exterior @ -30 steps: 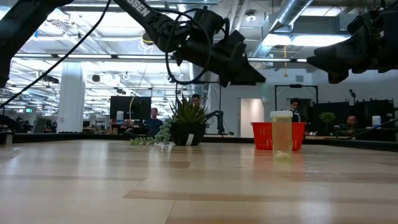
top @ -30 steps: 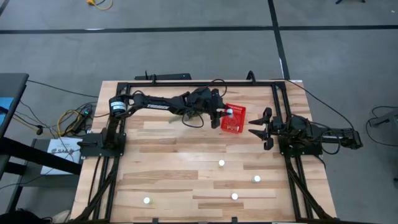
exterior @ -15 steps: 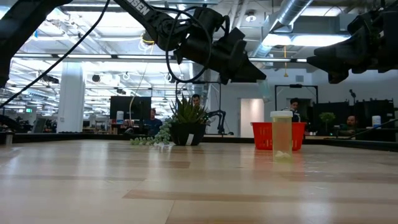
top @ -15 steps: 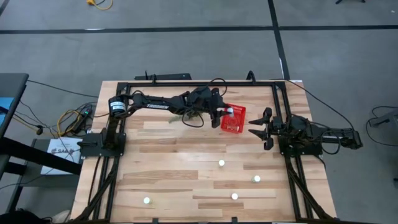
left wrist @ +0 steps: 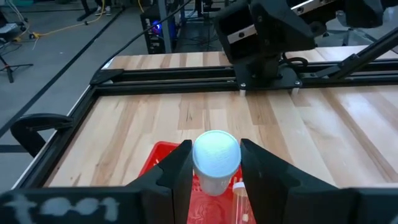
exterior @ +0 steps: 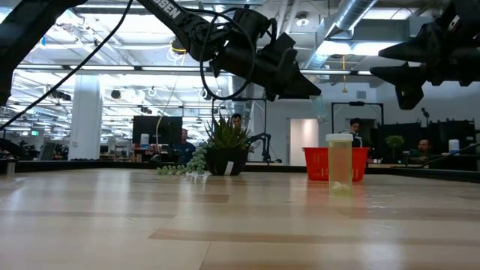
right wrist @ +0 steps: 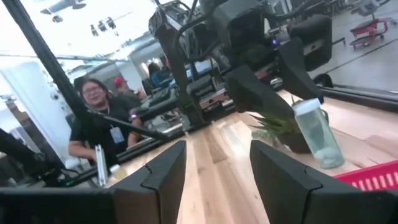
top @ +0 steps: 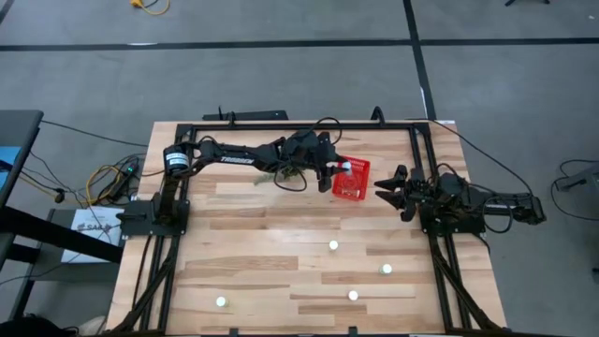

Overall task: Pick and place pill bottles into a basket
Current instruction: Put the top blue pill bottle into the red basket

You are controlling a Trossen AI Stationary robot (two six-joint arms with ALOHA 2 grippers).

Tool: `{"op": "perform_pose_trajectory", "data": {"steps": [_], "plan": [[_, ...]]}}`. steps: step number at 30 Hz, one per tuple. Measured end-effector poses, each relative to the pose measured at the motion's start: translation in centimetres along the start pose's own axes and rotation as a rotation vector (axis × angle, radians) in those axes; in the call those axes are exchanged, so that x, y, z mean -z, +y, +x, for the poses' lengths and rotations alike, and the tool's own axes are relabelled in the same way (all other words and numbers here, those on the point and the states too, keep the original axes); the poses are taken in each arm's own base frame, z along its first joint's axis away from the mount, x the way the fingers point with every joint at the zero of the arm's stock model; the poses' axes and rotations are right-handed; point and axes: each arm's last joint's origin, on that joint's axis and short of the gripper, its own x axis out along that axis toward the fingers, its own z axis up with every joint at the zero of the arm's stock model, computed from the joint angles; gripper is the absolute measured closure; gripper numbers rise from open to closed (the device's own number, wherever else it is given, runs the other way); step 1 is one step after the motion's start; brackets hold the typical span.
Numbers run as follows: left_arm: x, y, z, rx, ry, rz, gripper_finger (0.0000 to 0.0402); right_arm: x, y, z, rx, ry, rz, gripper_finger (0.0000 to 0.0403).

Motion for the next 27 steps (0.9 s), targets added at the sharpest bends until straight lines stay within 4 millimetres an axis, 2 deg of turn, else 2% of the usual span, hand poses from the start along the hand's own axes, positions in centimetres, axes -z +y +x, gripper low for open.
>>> {"op": "perform_pose_trajectory", "data": {"steps": [6,13,18,27], "plan": [[0.0,0.0,0.0,0.0,-0.001,-0.001,0.0292,0.0,0.0,0.0,0.004,0.003,-0.009,0.023],[0.0,0.0,0.0,-0.004,-0.002,-0.001,0.0292,0.6,-0.9,0.4,0.155,0.079,-0.189,0.023],[0.2,0.0,0.0,-0.003,0.02,-0.006,0.0292,1.4,-2.0,1.1,0.32,0.181,-0.275,0.023],[0.5,-0.3,0.0,0.005,0.055,-0.013,0.0292,0.9,-2.4,3.1,0.384,0.256,-0.413,0.023]]}}
